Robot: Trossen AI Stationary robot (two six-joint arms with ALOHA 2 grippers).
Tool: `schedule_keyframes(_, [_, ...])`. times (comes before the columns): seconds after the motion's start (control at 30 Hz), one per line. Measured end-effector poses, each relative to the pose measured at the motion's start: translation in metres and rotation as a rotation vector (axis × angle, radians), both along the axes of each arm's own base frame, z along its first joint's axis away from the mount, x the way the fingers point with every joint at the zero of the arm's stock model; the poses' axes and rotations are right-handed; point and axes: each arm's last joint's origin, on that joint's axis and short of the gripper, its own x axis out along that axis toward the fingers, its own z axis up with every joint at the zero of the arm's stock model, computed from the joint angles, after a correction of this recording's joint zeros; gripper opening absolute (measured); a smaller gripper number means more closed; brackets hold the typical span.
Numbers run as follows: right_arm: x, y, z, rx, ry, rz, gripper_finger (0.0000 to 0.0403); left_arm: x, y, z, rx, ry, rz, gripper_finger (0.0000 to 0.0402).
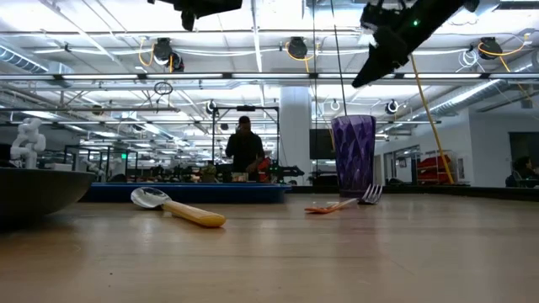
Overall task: Pick and place plate/cup/fork/spoon on tray
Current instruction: Put the purple glass cup on the blue tray
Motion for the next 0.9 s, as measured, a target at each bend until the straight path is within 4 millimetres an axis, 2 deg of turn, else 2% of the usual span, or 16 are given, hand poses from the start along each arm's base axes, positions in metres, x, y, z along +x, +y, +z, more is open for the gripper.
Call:
schedule_keyframes(0.27, [0.009,-0.022,-0.023,0.049,0.138,0.035,0.0176,0.001,-0.009,0.000,-0.013,-0.002,-0.019,0.0026])
schedule_keyframes(0.43, [0.015,-0.030,-0.034,0.038,0.209,0.045,0.0196,0.001,-0.016,0.000,-0.004,-0.001,-0.004,0.0026])
schedule_keyframes(0.67, [0.015,-0.032,-0.039,0.050,0.246,0.041,0.0171,0.001,-0.017,0.000,0.005,0.001,-0.003,0.0026])
schedule_keyframes(0.9, [0.014,-0.031,-0.040,0.045,0.264,0.053,0.0096,0.001,-0.017,0.000,0.023,0.005,-0.005,0.0026])
